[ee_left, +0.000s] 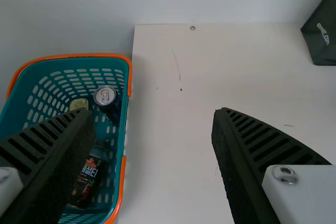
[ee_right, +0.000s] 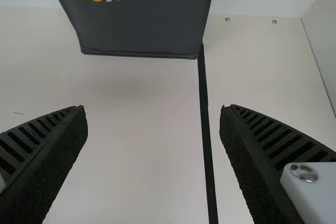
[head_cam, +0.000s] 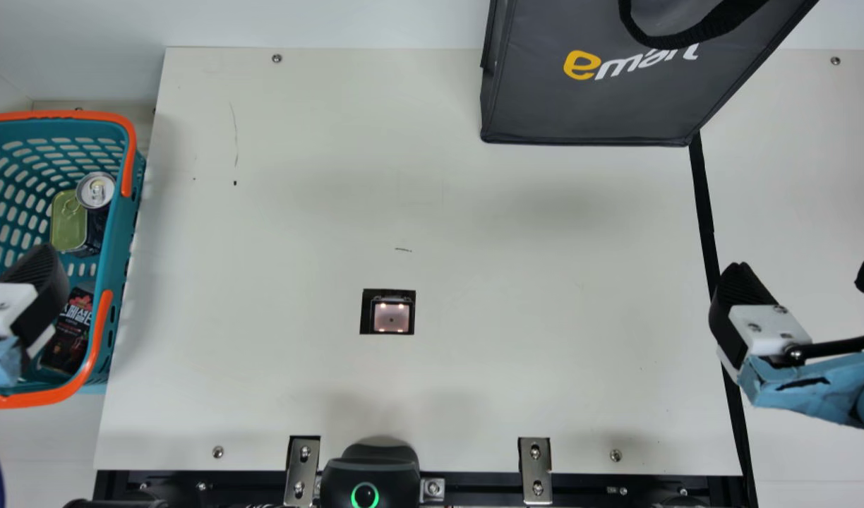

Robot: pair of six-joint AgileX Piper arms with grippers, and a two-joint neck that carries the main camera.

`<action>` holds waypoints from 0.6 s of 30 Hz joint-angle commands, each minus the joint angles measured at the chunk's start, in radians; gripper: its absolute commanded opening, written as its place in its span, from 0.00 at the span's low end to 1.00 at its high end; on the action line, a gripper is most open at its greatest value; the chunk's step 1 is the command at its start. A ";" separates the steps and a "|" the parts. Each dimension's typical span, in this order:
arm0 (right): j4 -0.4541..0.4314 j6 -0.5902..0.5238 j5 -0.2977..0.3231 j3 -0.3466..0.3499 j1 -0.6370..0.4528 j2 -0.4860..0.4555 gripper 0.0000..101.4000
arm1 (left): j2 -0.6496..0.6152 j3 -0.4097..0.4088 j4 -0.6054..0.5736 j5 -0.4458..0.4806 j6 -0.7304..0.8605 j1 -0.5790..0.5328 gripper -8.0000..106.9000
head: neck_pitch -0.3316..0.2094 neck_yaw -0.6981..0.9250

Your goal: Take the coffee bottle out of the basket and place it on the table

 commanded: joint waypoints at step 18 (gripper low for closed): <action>0.000 0.000 0.001 0.000 0.000 0.000 0.90 | 0.000 0.000 0.000 0.000 0.000 0.000 0.85 | -0.026 0.348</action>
